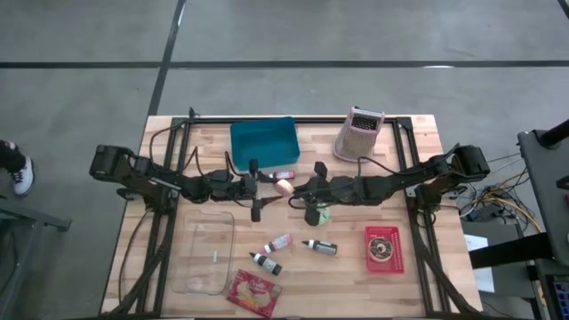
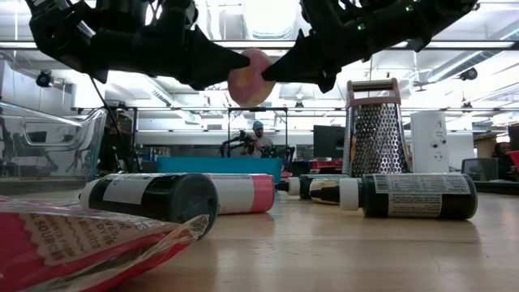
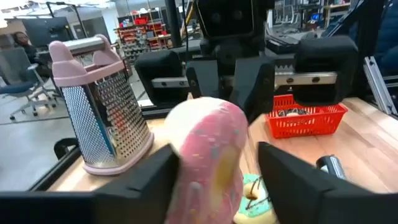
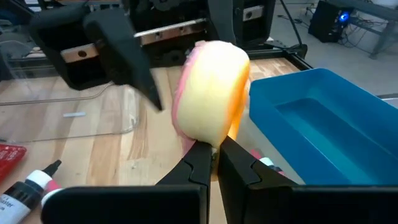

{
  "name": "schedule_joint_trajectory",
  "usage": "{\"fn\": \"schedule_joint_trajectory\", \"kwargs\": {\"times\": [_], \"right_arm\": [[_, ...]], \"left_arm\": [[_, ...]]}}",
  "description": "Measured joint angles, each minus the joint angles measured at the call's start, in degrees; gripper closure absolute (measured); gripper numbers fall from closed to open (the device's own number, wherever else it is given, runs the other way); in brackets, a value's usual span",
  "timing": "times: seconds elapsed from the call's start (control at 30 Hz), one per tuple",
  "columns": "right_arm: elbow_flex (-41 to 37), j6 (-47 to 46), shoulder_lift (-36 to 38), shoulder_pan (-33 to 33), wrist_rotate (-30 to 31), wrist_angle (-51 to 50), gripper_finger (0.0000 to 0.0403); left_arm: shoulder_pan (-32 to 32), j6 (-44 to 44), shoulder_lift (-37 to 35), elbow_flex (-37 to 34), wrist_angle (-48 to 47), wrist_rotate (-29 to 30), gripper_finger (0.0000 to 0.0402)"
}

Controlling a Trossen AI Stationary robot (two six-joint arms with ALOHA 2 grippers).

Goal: Pick & Place Food Item
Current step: Put the pink donut into the red basket

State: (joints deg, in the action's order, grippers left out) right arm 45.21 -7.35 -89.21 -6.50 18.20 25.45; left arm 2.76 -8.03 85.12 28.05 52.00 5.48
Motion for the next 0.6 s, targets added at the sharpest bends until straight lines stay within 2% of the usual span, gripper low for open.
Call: {"fn": "schedule_joint_trajectory", "kwargs": {"times": [0.1,0.23,0.6], "right_arm": [[0.0,0.0,0.0,0.0,0.0,-0.3,0.0395],[0.1,-0.1,0.0,-0.1,0.0,-1.9,0.0395],[0.0,-1.4,2.2,-0.8,1.8,-6.6,0.0395]], "left_arm": [[0.0,0.4,-0.2,0.0,-1.3,-0.7,0.0111],[0.0,0.1,-2.2,0.0,-5.0,-2.6,0.0074],[0.1,0.4,-10.8,-0.1,-15.7,-3.2,0.0071]]}}
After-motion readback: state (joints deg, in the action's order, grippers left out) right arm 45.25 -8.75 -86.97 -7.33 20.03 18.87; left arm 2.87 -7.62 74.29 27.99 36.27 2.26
